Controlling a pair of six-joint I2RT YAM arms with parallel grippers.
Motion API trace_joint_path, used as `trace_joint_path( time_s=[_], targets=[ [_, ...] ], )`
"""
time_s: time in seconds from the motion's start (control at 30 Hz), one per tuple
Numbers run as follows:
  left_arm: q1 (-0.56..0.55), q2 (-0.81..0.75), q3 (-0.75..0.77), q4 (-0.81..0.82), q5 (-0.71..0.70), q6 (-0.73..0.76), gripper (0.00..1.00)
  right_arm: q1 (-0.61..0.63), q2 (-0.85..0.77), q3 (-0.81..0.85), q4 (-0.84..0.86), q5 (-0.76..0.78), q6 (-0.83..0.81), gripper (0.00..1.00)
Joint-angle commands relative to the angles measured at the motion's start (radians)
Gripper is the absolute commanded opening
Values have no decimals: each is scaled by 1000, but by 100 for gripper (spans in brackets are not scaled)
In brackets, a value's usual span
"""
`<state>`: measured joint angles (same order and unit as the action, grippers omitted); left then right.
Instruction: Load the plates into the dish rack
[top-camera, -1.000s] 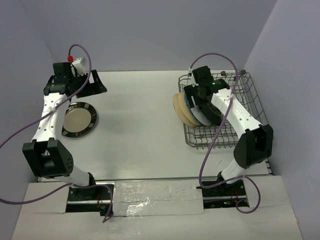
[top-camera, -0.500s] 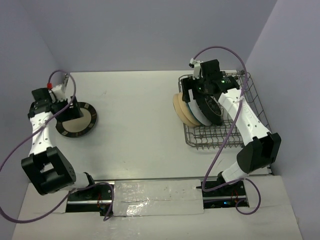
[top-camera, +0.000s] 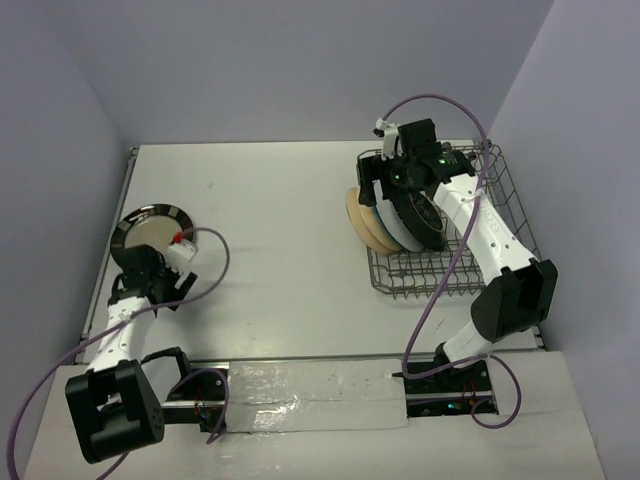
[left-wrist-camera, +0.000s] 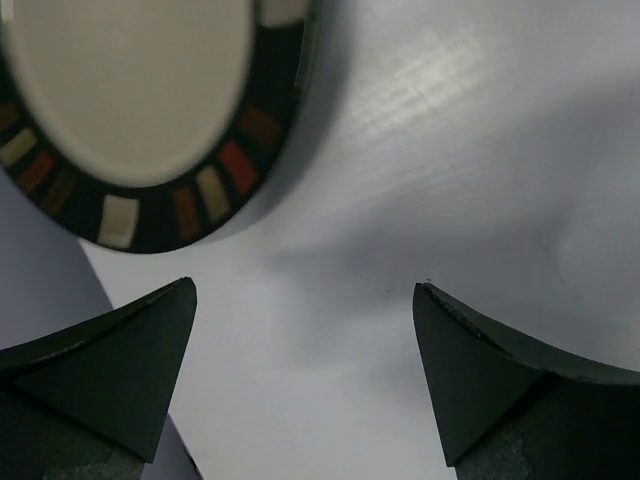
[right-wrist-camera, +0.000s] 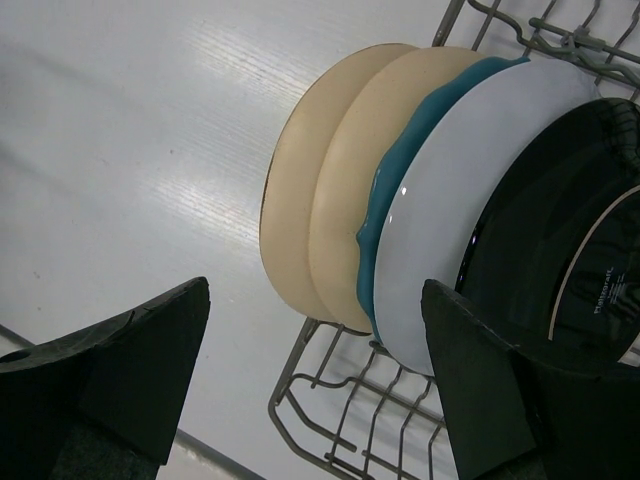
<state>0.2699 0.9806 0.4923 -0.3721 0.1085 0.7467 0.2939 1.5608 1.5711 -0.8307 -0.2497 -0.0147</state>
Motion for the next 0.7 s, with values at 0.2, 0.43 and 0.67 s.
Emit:
trace_joint_path(
  time_s=[0.2,0.43,0.67],
  targets=[
    [-78,183,-268,736,-161,394,97,-13,4,50,21,15,12,94],
    [-92,581,-264,1177,-243,503,73,-25,12,55,16,10,12,94],
    [-104,757,-274,1351,-224,606,1,-35,7,49,11,-14,12,94]
  ],
)
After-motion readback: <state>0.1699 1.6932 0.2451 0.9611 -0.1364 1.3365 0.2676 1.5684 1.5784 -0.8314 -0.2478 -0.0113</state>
